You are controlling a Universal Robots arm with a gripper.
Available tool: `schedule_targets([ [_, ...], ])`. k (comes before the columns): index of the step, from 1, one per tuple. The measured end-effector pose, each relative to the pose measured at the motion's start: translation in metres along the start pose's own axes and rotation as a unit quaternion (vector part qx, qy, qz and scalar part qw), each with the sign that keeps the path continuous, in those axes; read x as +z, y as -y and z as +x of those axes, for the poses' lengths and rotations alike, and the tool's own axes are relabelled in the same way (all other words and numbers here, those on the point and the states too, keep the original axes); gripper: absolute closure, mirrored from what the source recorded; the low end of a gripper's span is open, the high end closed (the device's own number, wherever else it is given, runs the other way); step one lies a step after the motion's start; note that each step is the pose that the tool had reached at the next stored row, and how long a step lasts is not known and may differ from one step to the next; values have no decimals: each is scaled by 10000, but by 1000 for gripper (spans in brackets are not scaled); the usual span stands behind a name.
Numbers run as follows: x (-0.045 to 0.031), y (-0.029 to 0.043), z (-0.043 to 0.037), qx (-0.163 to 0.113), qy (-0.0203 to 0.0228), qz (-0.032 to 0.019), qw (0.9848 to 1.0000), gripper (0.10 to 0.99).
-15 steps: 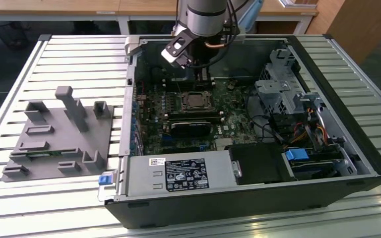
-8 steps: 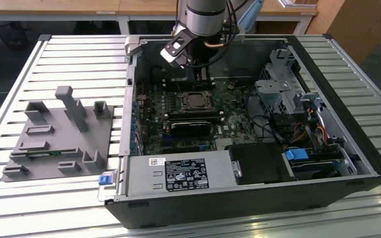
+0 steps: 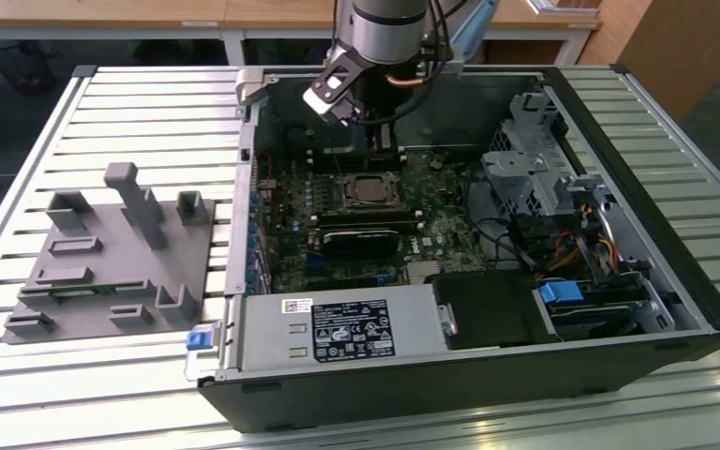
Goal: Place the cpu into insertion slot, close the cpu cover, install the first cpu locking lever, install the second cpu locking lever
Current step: 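Install the first cpu locking lever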
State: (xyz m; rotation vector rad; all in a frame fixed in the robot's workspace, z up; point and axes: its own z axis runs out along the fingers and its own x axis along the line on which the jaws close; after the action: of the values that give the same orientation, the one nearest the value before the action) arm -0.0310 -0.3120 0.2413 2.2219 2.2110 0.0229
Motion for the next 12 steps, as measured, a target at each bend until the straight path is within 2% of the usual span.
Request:
schedule_targets([
  [5, -49, -1, 0, 0, 0, 0, 10000, 980],
  [12, -233, -4, 1, -2, 0, 0, 10000, 980],
])
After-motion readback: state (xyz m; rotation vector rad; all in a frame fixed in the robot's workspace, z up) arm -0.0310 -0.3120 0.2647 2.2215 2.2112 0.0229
